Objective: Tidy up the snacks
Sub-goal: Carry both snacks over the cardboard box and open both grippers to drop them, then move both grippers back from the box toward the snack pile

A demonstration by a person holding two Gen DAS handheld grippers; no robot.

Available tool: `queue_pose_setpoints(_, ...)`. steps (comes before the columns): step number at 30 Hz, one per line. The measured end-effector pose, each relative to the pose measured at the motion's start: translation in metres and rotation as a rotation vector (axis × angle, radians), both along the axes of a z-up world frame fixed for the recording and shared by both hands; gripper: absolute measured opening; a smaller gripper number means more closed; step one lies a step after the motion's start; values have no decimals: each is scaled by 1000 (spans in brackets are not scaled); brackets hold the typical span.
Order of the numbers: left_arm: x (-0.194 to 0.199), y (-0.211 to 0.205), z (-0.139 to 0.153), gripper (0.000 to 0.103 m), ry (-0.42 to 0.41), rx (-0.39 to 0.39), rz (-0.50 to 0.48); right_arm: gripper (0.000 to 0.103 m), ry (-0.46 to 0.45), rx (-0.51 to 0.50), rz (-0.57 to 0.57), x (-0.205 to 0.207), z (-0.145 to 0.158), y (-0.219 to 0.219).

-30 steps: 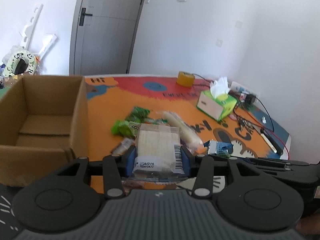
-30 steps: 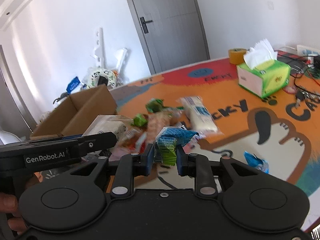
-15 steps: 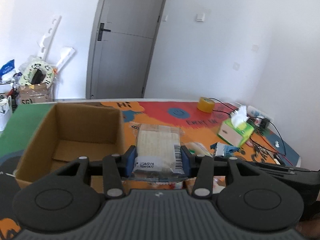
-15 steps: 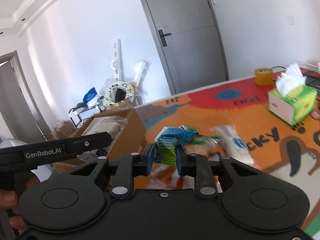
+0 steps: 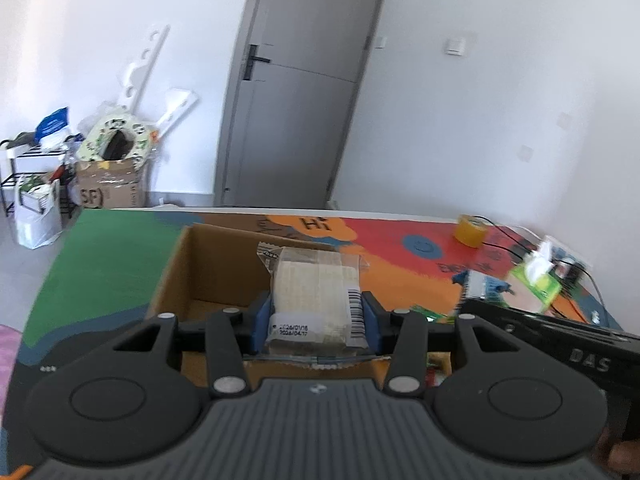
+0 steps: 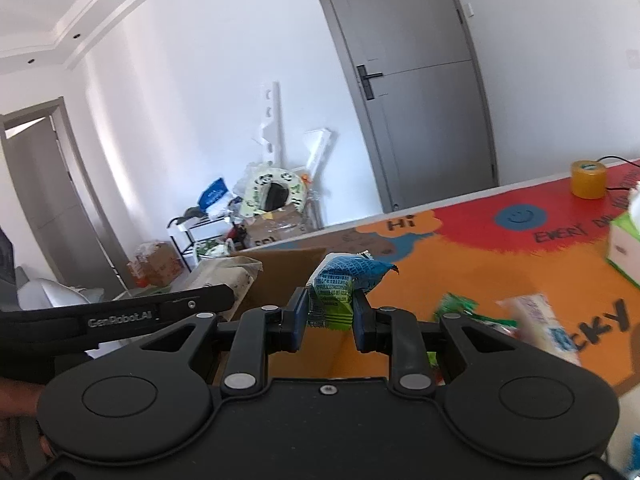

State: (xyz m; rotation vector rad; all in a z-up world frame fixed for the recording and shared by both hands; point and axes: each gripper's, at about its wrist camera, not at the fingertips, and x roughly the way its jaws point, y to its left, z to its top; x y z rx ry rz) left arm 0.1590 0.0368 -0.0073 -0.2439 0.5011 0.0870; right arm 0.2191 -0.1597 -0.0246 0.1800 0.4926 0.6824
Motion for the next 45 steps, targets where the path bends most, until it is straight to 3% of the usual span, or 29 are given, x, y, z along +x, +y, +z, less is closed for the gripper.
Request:
queue_pose_setpoints(7,8,26,-6,46,26,-5,40,24,8,18,81,10,-1,36)
queue_pose_setpoints(10,4,32,-3,54,32,25,90,24,9,19,113,11,-1,50)
queue_pose_setpoints(15,-11,44,7,70,24,-2,144,26,33,29,142,13,-6,63)
queue_pose_setpoints(16,-15,45,8,73,19,-1,152,29,39,31,143,13,-6,64)
queue_pose_setpoints(20,-23,44,7,80,19,6,167,61,44,44,108,11,-5,61)
queue_pose_setpoints(22,-20,44,5,83,32,4,171,63,35,32,77,5,-5,55)
queue_pose_setpoints(26,-17,40,3,89,45,-4,183,81,43,21,42,-4,-8,38)
queue_pose_setpoints(35,-23,6,8,95,12,9,119,100,22,-10,-49,-23,-13,-9)
queue_pose_setpoints(45,-34,-28,3,101,1,7,46,103,17,-17,-126,-41,-14,-50)
